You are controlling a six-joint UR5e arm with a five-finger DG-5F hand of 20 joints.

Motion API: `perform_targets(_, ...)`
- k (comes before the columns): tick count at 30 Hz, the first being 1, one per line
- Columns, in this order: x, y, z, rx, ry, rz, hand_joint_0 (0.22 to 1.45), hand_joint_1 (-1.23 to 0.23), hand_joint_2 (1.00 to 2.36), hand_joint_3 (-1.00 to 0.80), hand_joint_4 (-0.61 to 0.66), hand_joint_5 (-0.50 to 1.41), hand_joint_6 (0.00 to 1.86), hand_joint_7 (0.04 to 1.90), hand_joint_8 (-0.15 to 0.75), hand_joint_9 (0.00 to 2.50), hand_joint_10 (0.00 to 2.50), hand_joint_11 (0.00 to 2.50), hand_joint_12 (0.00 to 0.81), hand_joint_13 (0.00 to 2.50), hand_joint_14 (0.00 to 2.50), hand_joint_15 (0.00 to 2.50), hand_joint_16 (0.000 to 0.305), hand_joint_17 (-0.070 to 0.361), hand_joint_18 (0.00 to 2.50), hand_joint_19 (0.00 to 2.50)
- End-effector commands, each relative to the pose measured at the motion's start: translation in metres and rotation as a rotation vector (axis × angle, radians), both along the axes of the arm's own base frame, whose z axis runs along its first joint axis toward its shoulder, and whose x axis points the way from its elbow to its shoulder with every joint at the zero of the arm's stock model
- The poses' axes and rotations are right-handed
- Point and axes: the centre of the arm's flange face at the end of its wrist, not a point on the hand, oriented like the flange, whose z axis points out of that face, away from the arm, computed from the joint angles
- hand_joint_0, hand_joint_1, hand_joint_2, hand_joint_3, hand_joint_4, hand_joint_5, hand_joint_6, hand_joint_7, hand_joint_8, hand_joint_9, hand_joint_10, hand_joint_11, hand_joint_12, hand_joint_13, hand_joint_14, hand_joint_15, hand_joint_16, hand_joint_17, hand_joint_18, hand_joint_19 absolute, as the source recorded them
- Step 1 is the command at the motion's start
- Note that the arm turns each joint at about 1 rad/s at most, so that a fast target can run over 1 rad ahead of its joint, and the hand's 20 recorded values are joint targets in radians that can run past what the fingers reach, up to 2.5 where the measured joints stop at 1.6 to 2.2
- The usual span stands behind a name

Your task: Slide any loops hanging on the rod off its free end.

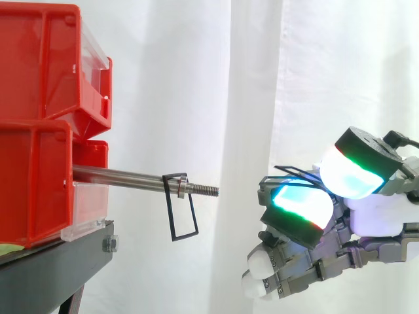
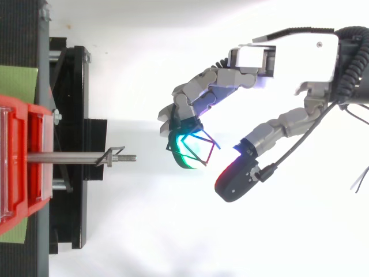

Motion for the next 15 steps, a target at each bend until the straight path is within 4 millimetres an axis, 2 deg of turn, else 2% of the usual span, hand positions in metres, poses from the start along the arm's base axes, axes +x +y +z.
perform_targets(1, -0.0001, -0.0006, 0.0, 0.0, 0.0, -0.001, 0.54, -0.67, 1.0, -0.5, 0.13, -0.2, 0.79, 1.2, 0.254, 0.65, 0.0, 0.06, 0.251, 0.54, 0.0, 0.0, 0.027, 0.061, 0.36, 0.0)
perform_targets(9, -0.0001, -0.0006, 0.0, 0.0, 0.0, -0.001, 0.53, -0.59, 1.0, -0.5, 0.13, -0.2, 0.78, 1.22, 0.261, 0.66, 0.0, 0.07, 0.253, 0.55, 0.0, 0.0, 0.028, 0.063, 0.36, 0.0)
perform_targets(15, -0.0001, -0.0006, 0.0, 0.002, 0.0, -0.001, 0.59, -0.63, 1.0, -0.46, 0.13, -0.2, 0.78, 1.25, 0.255, 0.66, 0.0, 0.07, 0.245, 0.55, 0.0, 0.0, 0.027, 0.06, 0.36, 0.0)
